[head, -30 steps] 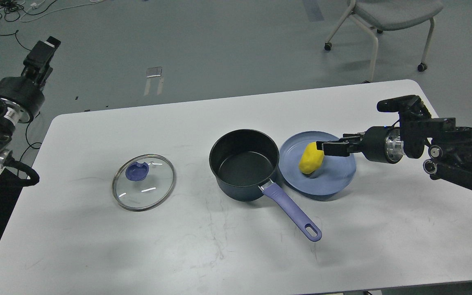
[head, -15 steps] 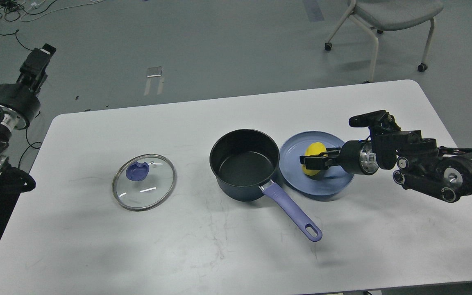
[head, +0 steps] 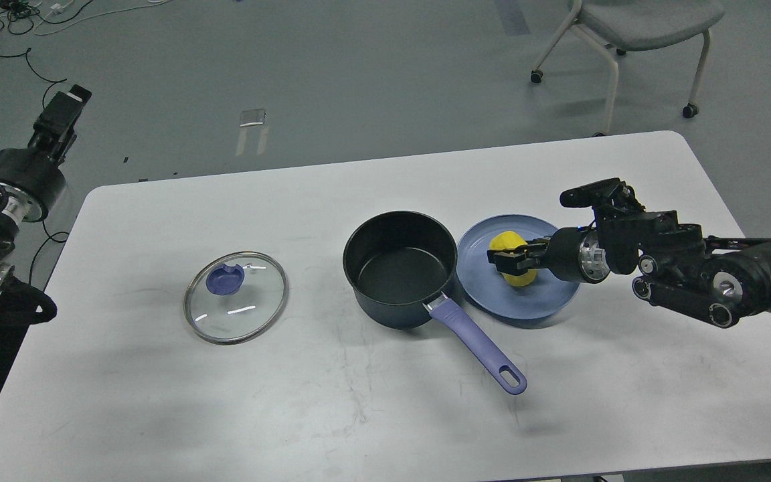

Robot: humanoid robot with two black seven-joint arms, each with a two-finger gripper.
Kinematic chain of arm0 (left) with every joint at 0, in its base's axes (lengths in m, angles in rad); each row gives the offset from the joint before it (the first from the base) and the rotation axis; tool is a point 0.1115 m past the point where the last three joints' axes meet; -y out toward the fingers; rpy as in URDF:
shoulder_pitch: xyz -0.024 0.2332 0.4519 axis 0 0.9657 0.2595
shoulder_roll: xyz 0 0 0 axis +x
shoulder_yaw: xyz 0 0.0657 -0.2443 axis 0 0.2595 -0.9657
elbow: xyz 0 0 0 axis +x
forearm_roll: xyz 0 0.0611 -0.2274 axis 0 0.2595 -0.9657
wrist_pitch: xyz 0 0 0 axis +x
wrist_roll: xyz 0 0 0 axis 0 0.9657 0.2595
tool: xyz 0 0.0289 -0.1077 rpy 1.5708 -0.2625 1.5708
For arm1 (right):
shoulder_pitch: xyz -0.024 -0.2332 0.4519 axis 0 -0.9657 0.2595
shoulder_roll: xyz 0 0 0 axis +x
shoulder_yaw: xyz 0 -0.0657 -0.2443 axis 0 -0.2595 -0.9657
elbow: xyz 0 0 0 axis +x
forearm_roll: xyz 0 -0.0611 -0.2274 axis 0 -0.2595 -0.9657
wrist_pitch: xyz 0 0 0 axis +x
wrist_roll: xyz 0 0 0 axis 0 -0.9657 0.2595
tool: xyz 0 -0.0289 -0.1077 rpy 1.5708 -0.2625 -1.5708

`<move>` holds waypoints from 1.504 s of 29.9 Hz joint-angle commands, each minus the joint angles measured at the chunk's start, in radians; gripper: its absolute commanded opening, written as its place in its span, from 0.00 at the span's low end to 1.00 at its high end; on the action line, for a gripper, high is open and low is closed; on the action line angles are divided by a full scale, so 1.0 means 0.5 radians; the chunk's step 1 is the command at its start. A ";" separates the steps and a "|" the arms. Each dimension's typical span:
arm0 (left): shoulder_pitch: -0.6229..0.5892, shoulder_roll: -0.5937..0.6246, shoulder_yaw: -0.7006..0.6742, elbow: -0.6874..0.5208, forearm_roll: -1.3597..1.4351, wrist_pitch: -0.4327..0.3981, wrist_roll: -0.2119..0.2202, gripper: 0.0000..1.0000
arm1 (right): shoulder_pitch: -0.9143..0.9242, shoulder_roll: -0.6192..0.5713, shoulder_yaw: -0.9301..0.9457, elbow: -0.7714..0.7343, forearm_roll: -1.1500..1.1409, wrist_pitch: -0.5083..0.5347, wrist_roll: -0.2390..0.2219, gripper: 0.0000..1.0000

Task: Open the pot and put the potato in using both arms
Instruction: 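Lift the potato with the right gripper and move it over the pot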

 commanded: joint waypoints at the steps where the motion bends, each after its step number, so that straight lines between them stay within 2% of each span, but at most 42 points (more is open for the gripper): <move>1: 0.004 0.000 0.000 0.001 0.003 0.000 0.000 0.98 | 0.006 0.001 0.002 -0.013 0.006 -0.003 0.000 0.27; 5: 0.004 0.000 0.000 0.001 0.003 0.000 0.000 0.98 | 0.107 -0.033 0.023 -0.007 0.018 -0.010 0.003 0.27; 11: -0.005 0.000 0.000 0.001 0.003 0.000 0.000 0.98 | 0.402 -0.027 0.075 0.103 0.300 -0.010 0.006 0.27; 15: -0.005 0.000 0.003 0.001 0.003 0.000 0.000 0.98 | 0.525 0.230 0.054 0.103 0.334 -0.003 0.006 0.27; 21: -0.005 0.012 0.003 0.001 0.000 0.000 0.000 0.98 | 0.479 0.485 -0.084 0.027 0.331 0.000 0.015 0.27; 23: -0.002 0.021 0.000 0.001 0.000 0.000 0.000 0.98 | 0.461 0.504 -0.124 -0.004 0.331 0.000 0.018 0.29; 25: -0.002 0.031 0.003 0.001 0.000 0.000 0.000 0.98 | 0.418 0.510 -0.139 -0.016 0.331 0.009 0.018 0.35; 26: -0.002 0.031 0.000 0.001 0.000 0.000 0.000 0.98 | 0.390 0.513 -0.139 -0.016 0.334 0.012 0.018 0.43; 27: -0.002 0.031 0.000 0.001 -0.003 0.000 0.000 0.98 | 0.369 0.513 -0.133 -0.016 0.334 0.012 0.012 0.68; 28: -0.002 0.031 0.000 0.001 -0.003 0.000 0.000 0.98 | 0.359 0.513 -0.130 -0.016 0.337 0.009 0.009 0.87; 29: -0.002 0.031 0.000 0.001 -0.003 0.000 0.000 0.98 | 0.356 0.513 -0.127 -0.016 0.356 0.015 -0.003 1.00; 39: -0.060 -0.027 -0.028 -0.024 -0.009 -0.028 0.000 0.98 | 0.414 0.470 0.026 -0.010 0.797 0.024 -0.034 1.00; 45: -0.211 -0.248 -0.162 -0.024 -0.266 -0.353 0.000 0.98 | 0.384 0.256 0.563 -0.017 0.960 0.006 -0.037 1.00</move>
